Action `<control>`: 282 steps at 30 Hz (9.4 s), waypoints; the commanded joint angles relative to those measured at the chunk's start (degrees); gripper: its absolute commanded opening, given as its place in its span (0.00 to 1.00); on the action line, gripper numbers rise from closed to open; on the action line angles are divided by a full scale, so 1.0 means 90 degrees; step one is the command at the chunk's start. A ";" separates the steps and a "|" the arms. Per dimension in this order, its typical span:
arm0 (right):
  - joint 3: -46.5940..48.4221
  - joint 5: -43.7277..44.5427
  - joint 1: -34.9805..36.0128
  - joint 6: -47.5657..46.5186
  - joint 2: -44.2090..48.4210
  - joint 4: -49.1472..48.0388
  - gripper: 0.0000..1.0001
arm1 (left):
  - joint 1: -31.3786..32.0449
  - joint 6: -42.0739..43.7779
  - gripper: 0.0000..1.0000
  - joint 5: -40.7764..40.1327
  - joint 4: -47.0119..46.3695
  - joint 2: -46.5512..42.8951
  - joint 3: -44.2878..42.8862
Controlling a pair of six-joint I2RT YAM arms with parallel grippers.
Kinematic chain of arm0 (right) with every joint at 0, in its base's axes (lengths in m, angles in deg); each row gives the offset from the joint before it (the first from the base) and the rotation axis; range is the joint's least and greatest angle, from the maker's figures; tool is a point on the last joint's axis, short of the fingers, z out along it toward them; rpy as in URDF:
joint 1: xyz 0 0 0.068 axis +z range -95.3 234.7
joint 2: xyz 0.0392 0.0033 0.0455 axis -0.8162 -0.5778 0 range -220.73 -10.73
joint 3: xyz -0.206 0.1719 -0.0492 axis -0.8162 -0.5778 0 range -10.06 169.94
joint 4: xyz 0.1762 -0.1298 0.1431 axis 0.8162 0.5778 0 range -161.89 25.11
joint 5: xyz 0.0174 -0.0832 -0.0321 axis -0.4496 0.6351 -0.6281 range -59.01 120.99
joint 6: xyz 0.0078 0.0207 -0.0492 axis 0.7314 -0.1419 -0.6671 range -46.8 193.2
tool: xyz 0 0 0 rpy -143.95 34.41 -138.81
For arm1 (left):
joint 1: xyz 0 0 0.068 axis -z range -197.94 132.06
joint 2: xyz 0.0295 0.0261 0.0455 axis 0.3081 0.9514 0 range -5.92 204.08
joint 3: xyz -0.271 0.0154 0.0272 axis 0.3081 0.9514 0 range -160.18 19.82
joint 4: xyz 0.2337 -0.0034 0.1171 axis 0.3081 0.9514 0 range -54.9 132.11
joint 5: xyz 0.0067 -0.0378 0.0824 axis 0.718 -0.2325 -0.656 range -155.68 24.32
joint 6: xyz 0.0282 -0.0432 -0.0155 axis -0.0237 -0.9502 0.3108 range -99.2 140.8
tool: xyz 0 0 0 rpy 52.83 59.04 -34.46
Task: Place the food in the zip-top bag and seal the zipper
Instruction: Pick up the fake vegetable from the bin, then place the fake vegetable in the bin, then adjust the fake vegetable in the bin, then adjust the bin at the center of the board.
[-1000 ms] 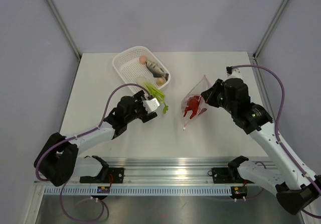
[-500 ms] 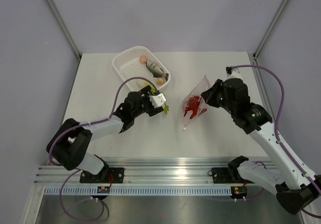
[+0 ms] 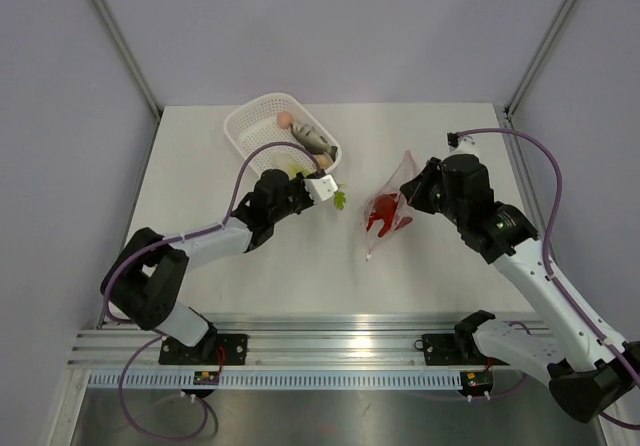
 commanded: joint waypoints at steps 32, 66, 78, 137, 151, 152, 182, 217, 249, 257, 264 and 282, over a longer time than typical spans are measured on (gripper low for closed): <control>0.0126 -0.0145 -0.0026 0.0066 -0.0437 -0.0282 0.00 | -0.0366 -0.2846 0.00 -0.3356 0.2979 -0.1964 -0.4032; -0.0002 -0.0009 -0.0035 0.0027 -0.0408 -0.0214 0.00 | -0.2056 -0.6489 0.00 -0.0573 0.5548 0.0673 -0.6250; 0.0028 -0.0077 -0.0026 0.0027 -0.0515 -0.0243 0.00 | -0.2299 -0.7210 0.00 -0.0660 0.5840 0.1422 -0.6825; 0.0008 -0.0292 -0.0036 -0.0012 -0.0838 -0.0311 0.01 | -0.1860 -0.6811 0.26 -0.2321 0.5530 0.4133 -0.6603; -0.0060 -0.0360 -0.0026 0.0076 -0.0808 -0.0341 0.00 | -0.1450 -0.9221 0.00 -0.1442 0.4084 0.2216 -0.4728; -0.0070 -0.0322 -0.0026 0.0076 -0.0770 -0.0321 0.00 | -0.1402 -0.9436 0.00 -0.1336 0.3871 0.2206 -0.4649; -0.0167 -0.0399 -0.0026 0.0008 -0.0691 -0.0331 0.01 | -0.1157 -0.1745 0.86 -0.1639 0.3732 0.2216 -0.4972; -0.0333 -0.0663 -0.0026 0.0154 -0.0672 -0.0545 0.01 | -0.0552 -0.6834 0.84 -0.3492 0.5332 0.0497 -0.3349; -0.0480 -0.0712 -0.0016 0.0105 -0.0398 -0.0438 0.01 | -0.3462 -0.7864 0.80 -0.2360 0.5559 0.1664 -0.3053; -0.0441 -0.0800 -0.0026 0.0096 -0.0525 -0.0507 0.01 | -0.2176 -0.8238 0.83 -0.2925 0.5508 0.0410 -0.2245; -0.0421 -0.0839 -0.0026 0.0154 -0.0554 -0.0565 0.01 | -0.1197 -0.7144 0.84 -0.2868 0.6407 0.0604 -0.2939; -0.0519 -0.0741 -0.0026 0.0144 -0.0349 -0.0331 0.01 | -0.1469 -0.7259 0.66 -0.0576 0.4934 0.2253 -0.4286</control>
